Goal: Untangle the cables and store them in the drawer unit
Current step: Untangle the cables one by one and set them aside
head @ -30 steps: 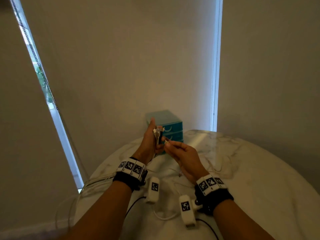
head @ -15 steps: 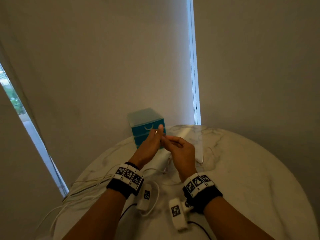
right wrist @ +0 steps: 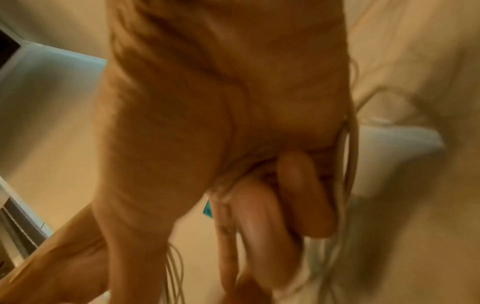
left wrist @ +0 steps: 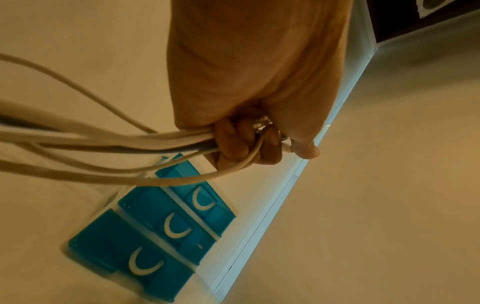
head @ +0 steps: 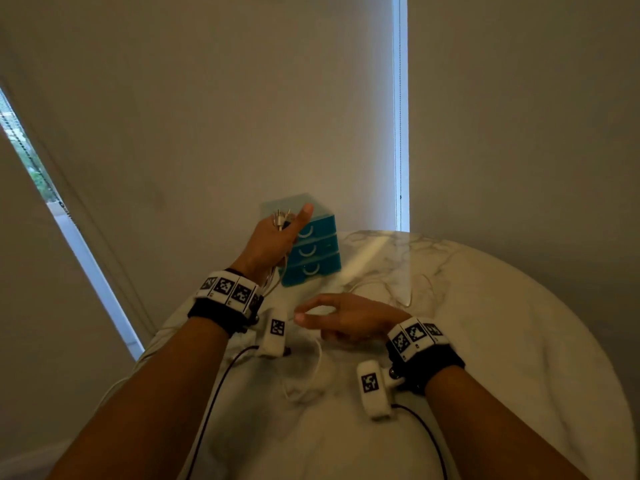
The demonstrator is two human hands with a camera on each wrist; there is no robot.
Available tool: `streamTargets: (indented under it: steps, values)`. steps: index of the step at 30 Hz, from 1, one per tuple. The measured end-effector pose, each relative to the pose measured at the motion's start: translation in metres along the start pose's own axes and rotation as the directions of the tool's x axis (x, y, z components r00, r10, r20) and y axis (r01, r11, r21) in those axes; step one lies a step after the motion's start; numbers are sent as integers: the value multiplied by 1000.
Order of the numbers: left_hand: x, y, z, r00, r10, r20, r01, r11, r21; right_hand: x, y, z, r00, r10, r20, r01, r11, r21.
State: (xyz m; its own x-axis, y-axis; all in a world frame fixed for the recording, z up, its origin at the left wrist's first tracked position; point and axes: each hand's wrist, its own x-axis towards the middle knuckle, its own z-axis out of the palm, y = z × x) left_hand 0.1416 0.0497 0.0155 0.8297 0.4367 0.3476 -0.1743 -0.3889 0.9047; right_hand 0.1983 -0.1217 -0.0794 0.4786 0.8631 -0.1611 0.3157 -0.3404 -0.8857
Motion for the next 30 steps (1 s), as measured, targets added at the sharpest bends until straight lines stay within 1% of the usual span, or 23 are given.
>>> streamTargets:
  steps: [1,2,3,4,5,6,7,8,9,10,12,14,15,16,18,20,23,26,28,30]
  values:
    - [0,1,-5,1000,-9,-9,9,1000,24,0,-1,4,997,24,68,-24,1000,-10]
    - [1,0,-9,1000,-12,-18,13,999,31,-1,-1,8,994,27,107,-25,999,-20]
    - [0,-1,-11,1000,-18,-21,18,1000,20,-1,1,10,994,9,109,-6,1000,-28]
    - [-3,-2,-12,999,-30,-19,30,1000,-1,1,3,11,997,-29,73,30,999,-19]
    - [-5,-4,-13,999,-39,-17,39,999,-20,4,5,9,997,-80,-3,80,996,28]
    - [-7,-9,-13,999,-45,-14,44,998,-42,6,7,6,985,-122,-124,137,983,120]
    - [-10,-14,-13,999,-52,-7,52,997,-56,7,9,1,952,-132,-275,199,951,235]
    - [-14,-20,-10,997,-74,-7,73,994,-78,8,12,-5,900,-106,-423,265,903,337]
    - [-16,-26,-8,995,-97,-5,96,991,-90,7,14,-11,839,-60,-540,328,849,415]
    - [-18,-32,-4,994,-113,-4,112,988,-102,7,18,-17,781,-12,-624,384,797,466]
    - [-22,-41,4,991,-137,3,136,984,-117,7,26,-26,688,73,-722,469,715,518]
    - [-20,-54,10,991,-130,17,131,983,-127,9,35,-33,609,159,-777,541,633,554]
    - [-20,-59,13,993,-118,28,120,982,-142,10,38,-36,578,193,-793,582,583,567]
    - [-20,-64,15,993,-116,38,120,980,-157,10,40,-38,559,214,-801,621,532,576]
    - [-20,-70,20,988,-143,63,151,976,-158,9,42,-43,554,235,-799,670,444,595]
    - [-24,-75,24,978,-191,88,203,966,-158,9,42,-44,572,234,-786,685,391,615]
    - [-30,-83,27,966,-218,137,240,957,-165,9,35,-39,631,204,-749,665,355,657]
    - [-37,-87,27,956,-239,168,276,929,-248,8,27,-30,696,141,-704,626,361,691]
    - [-37,-87,23,958,-246,150,285,886,-367,9,25,-25,720,110,-685,593,415,690]
    - [-34,-89,15,956,-269,117,291,822,-489,11,26,-21,744,95,-661,553,467,690]
